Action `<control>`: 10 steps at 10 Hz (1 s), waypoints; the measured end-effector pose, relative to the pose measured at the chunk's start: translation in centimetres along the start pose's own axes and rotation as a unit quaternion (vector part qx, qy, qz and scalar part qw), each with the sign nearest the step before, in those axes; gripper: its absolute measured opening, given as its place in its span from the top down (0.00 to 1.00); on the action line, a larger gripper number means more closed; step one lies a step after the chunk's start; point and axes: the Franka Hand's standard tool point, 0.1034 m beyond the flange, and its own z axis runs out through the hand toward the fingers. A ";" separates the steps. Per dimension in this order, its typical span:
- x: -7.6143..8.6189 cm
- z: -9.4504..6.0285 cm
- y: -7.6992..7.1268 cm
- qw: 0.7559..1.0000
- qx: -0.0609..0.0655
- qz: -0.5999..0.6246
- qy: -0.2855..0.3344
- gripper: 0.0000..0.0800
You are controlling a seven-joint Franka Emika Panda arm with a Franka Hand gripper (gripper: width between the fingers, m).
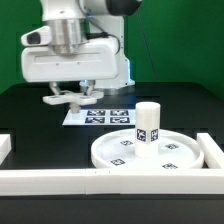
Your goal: Assemble round table
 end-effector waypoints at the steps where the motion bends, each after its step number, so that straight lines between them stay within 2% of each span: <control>1: 0.8 -0.3 -2.8 1.000 0.008 0.017 0.006 0.43; 2: 2.1 -0.9 -5.4 0.999 0.015 0.040 0.004 0.43; 3: 4.1 -1.9 -8.1 0.998 0.020 0.053 0.005 0.43; 8: 4.2 -1.8 -8.2 0.999 0.020 0.041 0.006 0.43; 10: 6.0 -3.4 -11.0 0.999 0.027 0.016 0.006 0.43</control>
Offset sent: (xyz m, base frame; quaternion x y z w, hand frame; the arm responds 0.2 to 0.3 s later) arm 0.0000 0.0000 0.0000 0.0000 0.0000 0.0000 1.0000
